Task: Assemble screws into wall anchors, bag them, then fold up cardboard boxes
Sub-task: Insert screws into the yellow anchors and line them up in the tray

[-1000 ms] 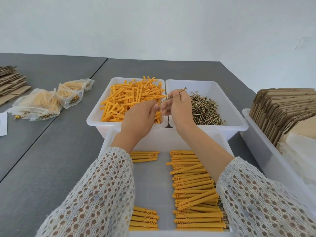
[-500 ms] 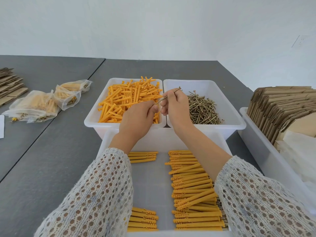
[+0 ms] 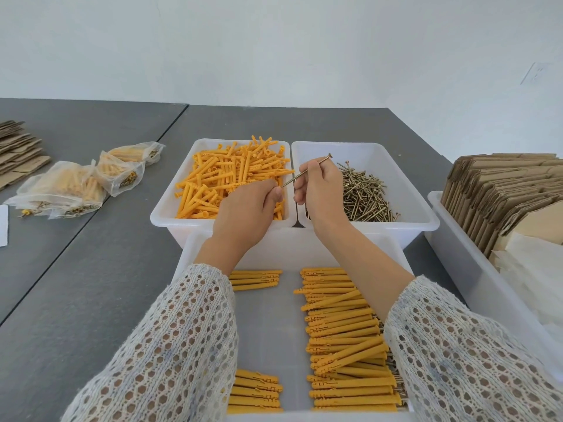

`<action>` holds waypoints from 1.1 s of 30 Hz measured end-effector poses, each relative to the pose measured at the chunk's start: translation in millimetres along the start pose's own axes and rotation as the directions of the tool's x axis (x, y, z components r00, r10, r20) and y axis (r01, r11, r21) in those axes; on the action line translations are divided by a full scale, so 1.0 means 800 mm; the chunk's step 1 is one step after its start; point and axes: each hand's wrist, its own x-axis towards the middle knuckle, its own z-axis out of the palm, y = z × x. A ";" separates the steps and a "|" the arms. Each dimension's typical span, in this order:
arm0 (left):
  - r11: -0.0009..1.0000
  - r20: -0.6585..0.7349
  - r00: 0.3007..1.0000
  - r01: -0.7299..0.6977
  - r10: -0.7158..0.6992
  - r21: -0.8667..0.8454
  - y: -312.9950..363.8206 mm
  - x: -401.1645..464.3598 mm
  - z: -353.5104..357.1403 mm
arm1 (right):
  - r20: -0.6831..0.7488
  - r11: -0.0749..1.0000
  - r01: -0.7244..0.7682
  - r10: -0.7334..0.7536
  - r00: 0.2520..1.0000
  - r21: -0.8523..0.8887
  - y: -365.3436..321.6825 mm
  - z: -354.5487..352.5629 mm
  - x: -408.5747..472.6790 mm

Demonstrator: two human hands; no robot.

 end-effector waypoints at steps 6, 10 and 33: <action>1.000 -0.004 1.000 -0.002 0.002 -0.005 -0.001 0.000 0.001 | 0.025 1.000 -0.010 0.011 1.000 -0.024 0.003 -0.001 0.001; 1.000 -0.003 1.000 -0.012 0.012 -0.007 -0.002 0.000 0.002 | 0.105 0.999 -0.021 0.026 0.994 -0.050 0.008 0.004 -0.002; 1.000 0.009 1.000 0.008 -0.007 -0.030 -0.006 0.001 0.003 | 0.155 0.984 -0.052 0.079 0.985 -0.172 0.011 0.002 0.004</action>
